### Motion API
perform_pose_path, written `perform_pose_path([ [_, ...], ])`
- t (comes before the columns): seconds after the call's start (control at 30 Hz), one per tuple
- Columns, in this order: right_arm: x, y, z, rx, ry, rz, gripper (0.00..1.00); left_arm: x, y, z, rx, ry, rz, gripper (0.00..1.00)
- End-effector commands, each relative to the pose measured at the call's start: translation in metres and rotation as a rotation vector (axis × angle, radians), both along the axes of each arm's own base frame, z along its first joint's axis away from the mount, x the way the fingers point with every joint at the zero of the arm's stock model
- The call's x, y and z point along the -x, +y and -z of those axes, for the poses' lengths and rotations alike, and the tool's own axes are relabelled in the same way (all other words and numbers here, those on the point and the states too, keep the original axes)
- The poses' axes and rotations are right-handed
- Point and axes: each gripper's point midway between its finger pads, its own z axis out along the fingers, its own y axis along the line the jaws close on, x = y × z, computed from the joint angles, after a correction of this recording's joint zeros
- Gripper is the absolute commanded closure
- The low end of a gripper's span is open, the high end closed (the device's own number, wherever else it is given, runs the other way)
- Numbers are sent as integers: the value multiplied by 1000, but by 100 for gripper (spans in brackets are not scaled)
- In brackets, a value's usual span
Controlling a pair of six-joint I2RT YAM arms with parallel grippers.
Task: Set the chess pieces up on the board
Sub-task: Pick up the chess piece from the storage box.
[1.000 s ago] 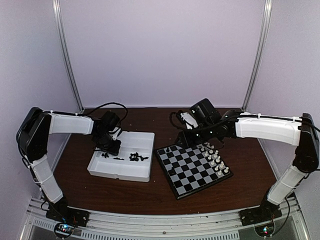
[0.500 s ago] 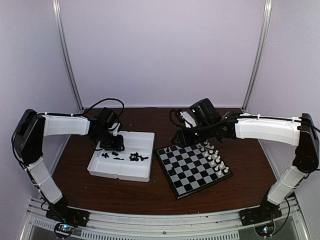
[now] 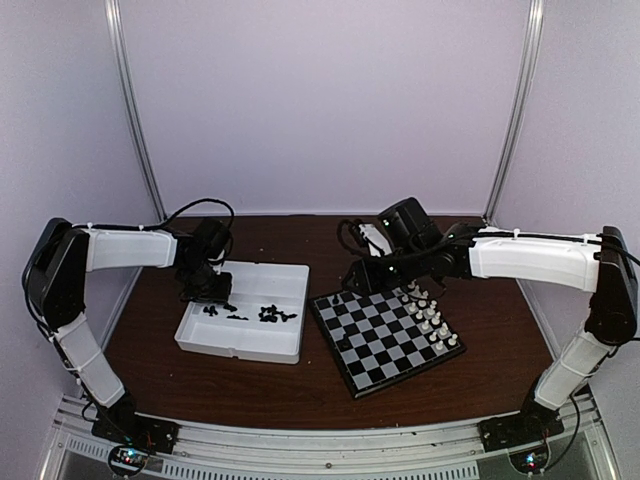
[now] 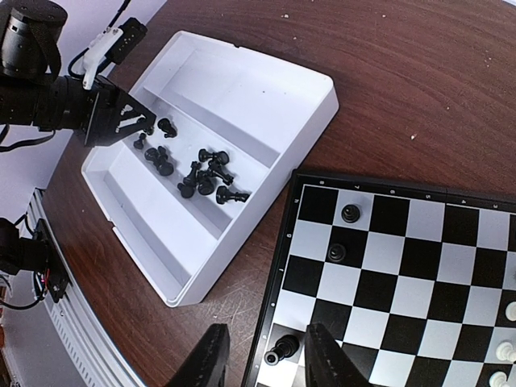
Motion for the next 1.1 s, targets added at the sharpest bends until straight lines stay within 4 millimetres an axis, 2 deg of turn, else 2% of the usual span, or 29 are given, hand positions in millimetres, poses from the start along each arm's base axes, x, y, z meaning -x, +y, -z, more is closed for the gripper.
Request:
perform_pose_path([
  [0.0,-1,7,-7,-23,-11,-8,65,-3,7,-2,11,11,-83,61],
  [0.23,-1,7,-7,-22,-15,-9,65,-6,-8,-1,152,6,-241,62],
  [0.5,1,4,-8,-21,-20,-10,65,-6,8,2,10,-2,-361,60],
  [0.73,3,3,-5,-22,-17,-12,65,-5,-4,2,39,-7,-420,59],
  [0.93,4,0,-5,-20,-28,-15,65,-5,-8,5,42,-19,-513,52],
  [1.07,6,-4,-6,-11,-38,-19,65,-4,-9,8,24,-1,-563,52],
])
